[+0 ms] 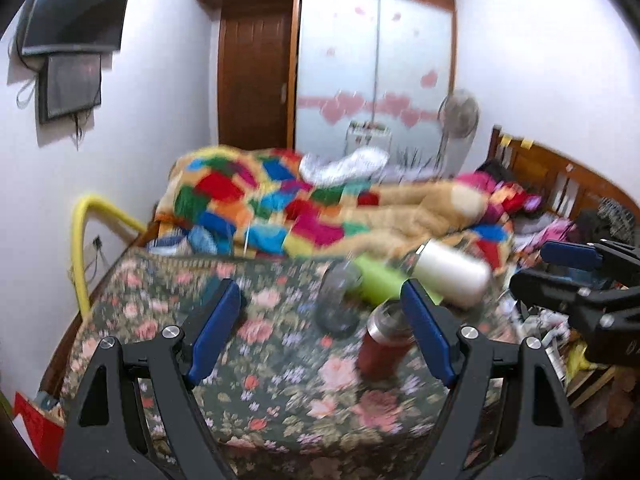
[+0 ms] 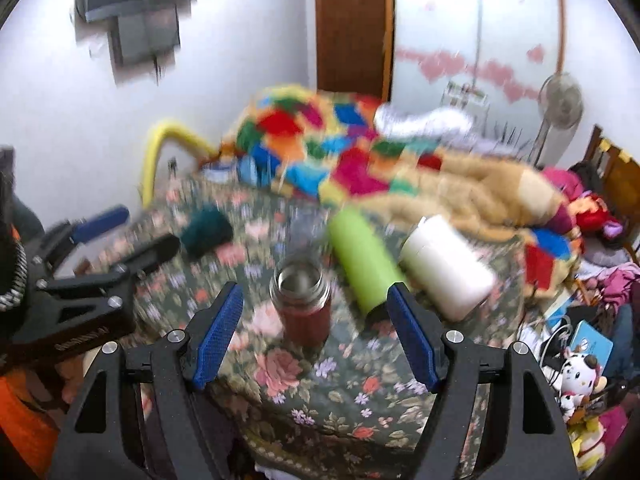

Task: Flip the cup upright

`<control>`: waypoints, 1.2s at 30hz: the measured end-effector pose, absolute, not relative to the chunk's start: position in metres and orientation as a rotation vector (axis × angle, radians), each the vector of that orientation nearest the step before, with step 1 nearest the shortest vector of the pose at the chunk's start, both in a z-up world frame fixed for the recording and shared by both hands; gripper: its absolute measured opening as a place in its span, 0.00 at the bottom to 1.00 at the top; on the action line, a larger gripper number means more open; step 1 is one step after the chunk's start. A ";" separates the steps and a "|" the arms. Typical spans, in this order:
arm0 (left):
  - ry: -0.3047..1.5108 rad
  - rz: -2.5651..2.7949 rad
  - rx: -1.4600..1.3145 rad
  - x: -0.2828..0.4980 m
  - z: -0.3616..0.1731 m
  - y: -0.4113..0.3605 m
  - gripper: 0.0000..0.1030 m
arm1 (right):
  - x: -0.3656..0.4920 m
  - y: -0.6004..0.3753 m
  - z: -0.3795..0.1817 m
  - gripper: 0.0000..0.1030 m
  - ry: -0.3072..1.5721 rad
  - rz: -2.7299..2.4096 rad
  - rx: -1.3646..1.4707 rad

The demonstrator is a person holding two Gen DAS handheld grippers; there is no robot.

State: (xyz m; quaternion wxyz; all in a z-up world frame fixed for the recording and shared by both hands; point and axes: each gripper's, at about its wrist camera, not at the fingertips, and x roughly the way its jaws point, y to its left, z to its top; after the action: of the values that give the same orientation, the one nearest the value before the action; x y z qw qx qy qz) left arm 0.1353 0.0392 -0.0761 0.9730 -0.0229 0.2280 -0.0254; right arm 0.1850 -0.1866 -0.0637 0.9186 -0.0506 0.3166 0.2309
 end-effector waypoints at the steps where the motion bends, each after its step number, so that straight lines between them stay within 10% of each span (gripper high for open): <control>1: 0.440 -0.055 -0.045 0.129 -0.069 0.037 0.80 | 0.177 -0.193 -0.053 0.70 0.617 0.473 -0.086; 13: 0.146 -0.087 -0.059 0.027 0.017 0.012 0.81 | 0.076 -0.232 0.024 0.71 0.236 0.425 0.059; 25: 0.115 -0.018 -0.054 0.001 0.012 0.008 1.00 | 0.059 -0.228 0.016 1.00 0.173 0.346 0.049; 36: 0.117 0.001 -0.032 -0.004 0.006 0.006 1.00 | 0.053 -0.233 0.007 1.00 0.202 0.347 0.030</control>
State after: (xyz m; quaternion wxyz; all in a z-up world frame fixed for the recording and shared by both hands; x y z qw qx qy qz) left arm -0.0040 0.0057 0.0057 0.9982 -0.0160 0.0583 0.0003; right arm 0.0532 -0.2332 0.0066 0.9797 0.0149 0.1005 0.1726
